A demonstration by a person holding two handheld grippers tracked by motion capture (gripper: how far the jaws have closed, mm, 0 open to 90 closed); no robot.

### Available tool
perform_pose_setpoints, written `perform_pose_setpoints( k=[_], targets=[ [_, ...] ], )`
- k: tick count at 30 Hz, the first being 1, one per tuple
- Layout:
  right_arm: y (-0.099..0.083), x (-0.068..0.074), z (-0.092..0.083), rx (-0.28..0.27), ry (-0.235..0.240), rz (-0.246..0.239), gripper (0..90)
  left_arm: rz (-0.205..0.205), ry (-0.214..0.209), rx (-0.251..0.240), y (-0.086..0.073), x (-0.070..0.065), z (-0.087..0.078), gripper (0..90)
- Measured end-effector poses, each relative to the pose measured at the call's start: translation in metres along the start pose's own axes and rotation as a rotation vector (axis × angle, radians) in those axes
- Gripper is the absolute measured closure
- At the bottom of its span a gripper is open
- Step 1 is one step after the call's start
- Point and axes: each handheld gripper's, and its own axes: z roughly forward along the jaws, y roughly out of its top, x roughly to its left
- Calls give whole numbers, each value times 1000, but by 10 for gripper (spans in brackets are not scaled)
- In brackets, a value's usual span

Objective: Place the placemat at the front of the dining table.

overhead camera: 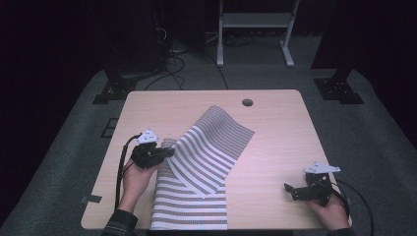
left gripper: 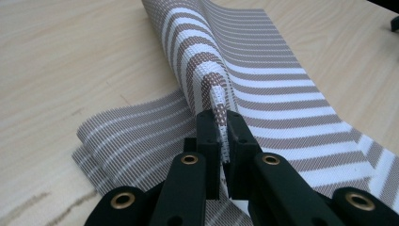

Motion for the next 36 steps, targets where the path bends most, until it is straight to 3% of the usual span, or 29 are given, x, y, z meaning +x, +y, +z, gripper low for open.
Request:
perform_pose_setpoints(
  k=[13, 20, 32, 34, 36],
  targets=[
    [0, 0, 0, 0, 0, 0, 0, 9, 9, -12, 32, 17, 39, 866],
    [0, 0, 0, 0, 0, 0, 0, -19, -12, -25, 46, 31, 58, 866],
    [0, 0, 0, 0, 0, -1, 0, -41, 31, -18, 72, 55, 83, 862],
    [0, 0, 0, -1, 0, -1, 0, -65, 24, -37, 72, 59, 86, 844],
    [0, 0, 0, 0, 0, -1, 0, -70, 33, -44, 71, 61, 87, 759]
  ],
)
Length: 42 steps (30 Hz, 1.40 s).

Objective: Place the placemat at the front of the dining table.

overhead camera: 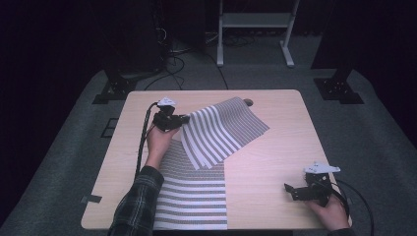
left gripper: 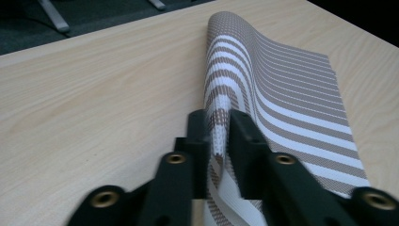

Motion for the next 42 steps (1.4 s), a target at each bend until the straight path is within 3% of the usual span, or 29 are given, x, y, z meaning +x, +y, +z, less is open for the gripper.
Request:
perform_pose_setpoints(
  k=[7, 8, 11, 15, 21, 31, 36, 42],
  targets=[
    [0, 0, 0, 0, 1, -1, 0, 1, 41, -7, -8, -2, -12, 377],
    [0, 0, 0, 0, 1, 0, 0, -1, 25, -7, -10, -4, -14, 348],
    [0, 1, 0, 0, 1, 0, 0, 35, -9, 15, -19, -17, -20, 340],
    [0, 1, 0, 0, 1, 0, 0, 52, -66, 37, -33, -35, -25, 342],
    [-1, 1, -1, 0, -1, 2, 0, 119, -76, 107, -53, -62, -27, 351],
    [-1, 1, -1, 0, -1, 1, 0, 174, -90, 200, -73, -81, -18, 357],
    [-1, 1, -1, 0, -1, 2, 0, 234, -76, 266, -76, -89, -9, 357],
    [-1, 1, -1, 0, -1, 1, 0, 231, -74, 296, -80, -88, -3, 369]
  ],
)
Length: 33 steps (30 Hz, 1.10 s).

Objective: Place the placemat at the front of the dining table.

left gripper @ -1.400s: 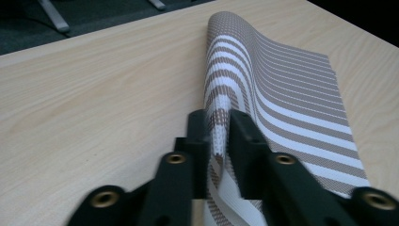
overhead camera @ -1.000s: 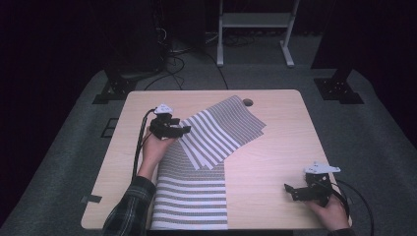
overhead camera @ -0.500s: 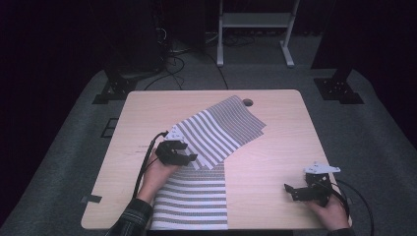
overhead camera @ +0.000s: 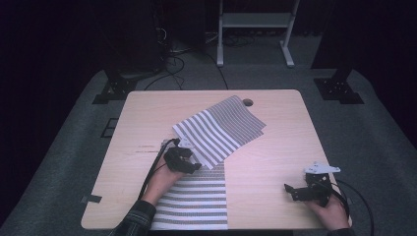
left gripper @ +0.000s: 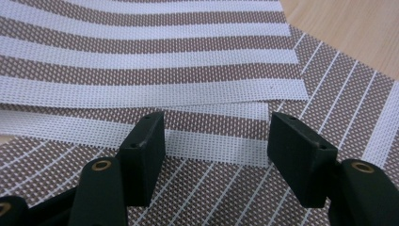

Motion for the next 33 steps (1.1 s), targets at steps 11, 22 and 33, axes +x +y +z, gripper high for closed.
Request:
perform_pose_setpoints(
  k=[11, 22, 33],
  targets=[
    [0, 0, 0, 0, 0, 0, 0, 11, 18, -10, -1, -3, 0, 463],
    [0, 1, 0, 0, -1, 2, 0, 62, 16, 43, 10, -11, 1, 855],
    [0, 0, 0, -1, 0, 2, 0, 42, -6, 39, 30, -10, 7, 875]
  ],
)
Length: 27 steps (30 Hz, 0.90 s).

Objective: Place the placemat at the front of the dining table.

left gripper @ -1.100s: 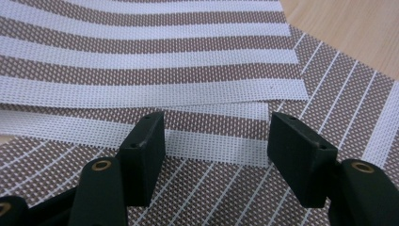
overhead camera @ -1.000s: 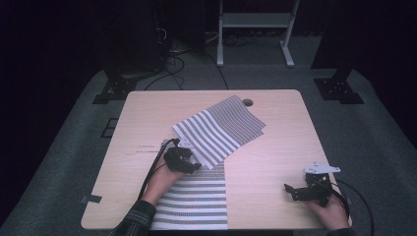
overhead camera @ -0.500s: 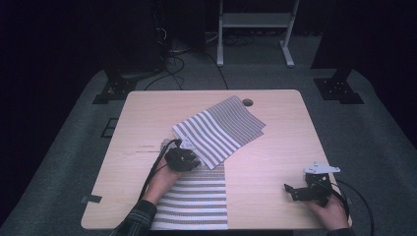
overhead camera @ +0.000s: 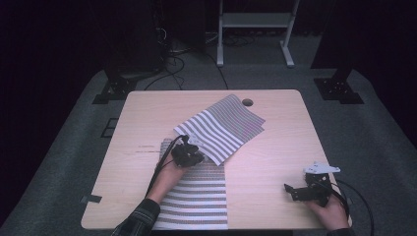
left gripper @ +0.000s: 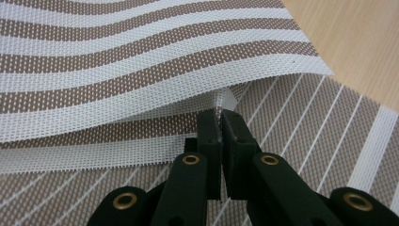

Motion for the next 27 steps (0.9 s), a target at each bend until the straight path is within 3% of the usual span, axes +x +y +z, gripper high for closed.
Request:
perform_pose_setpoints(
  k=[3, 12, 27],
  targets=[
    [0, 0, 0, 0, 0, 0, 0, 7, 0, 2, 9, 2, 3, 875],
    [0, 0, 0, 0, 0, 0, 0, -36, 5, -17, 37, 19, 14, 875],
    [0, 0, 0, 1, 3, -2, 0, -79, 35, -9, 62, 47, 41, 870]
  ],
)
